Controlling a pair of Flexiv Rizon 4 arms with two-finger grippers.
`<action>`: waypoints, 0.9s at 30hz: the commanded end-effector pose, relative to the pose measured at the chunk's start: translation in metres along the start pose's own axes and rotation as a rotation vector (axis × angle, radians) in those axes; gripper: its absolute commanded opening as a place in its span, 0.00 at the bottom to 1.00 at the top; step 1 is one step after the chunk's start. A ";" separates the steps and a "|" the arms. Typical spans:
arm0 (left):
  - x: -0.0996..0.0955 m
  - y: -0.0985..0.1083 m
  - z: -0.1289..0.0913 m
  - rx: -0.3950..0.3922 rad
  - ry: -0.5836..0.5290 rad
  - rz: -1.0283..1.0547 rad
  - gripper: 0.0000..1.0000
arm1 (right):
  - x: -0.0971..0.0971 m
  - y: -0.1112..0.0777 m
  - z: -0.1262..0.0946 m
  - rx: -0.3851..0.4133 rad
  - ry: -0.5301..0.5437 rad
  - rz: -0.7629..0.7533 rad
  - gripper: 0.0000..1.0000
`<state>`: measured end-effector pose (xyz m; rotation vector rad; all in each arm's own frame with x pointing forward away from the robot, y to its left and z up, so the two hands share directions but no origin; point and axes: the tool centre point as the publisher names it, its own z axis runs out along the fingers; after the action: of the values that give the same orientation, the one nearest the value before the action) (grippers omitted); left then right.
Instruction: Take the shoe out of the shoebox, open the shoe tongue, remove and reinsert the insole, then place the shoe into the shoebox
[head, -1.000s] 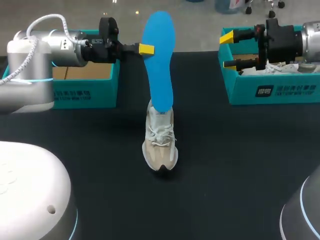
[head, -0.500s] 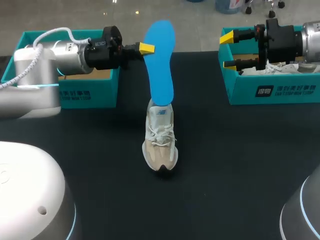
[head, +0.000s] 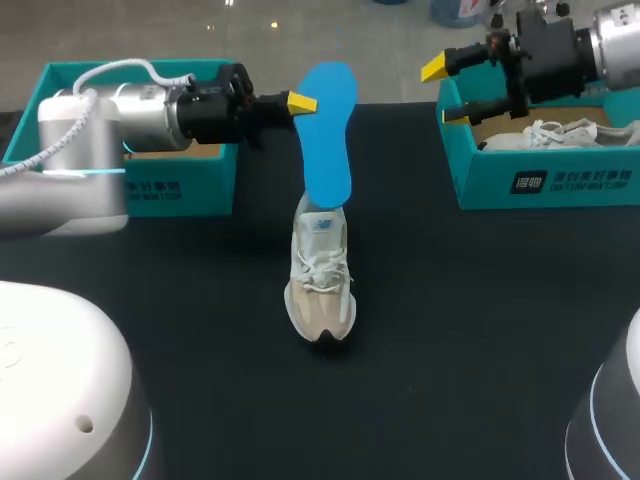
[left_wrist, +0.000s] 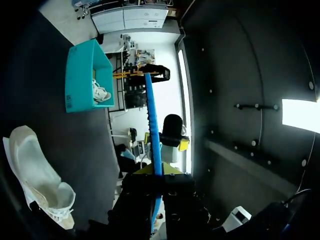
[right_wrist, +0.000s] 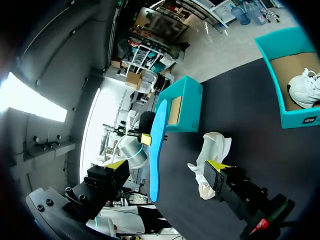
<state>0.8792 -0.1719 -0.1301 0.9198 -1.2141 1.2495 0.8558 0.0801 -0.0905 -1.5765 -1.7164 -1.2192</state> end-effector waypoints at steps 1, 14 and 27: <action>-0.002 -0.002 0.004 0.016 0.003 -0.008 0.00 | 0.022 0.000 0.005 0.007 -0.265 -0.021 1.00; -0.007 -0.005 0.009 0.014 -0.004 -0.052 0.00 | 0.044 -0.006 0.013 0.043 -0.690 -0.099 1.00; -0.011 0.000 0.010 -0.008 0.008 -0.090 0.00 | 0.044 -0.006 0.013 0.043 -0.690 -0.099 1.00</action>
<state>0.8777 -0.1834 -0.1368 0.9584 -1.1590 1.1772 0.8430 0.1108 -0.0624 -1.9875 -2.1868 -0.7724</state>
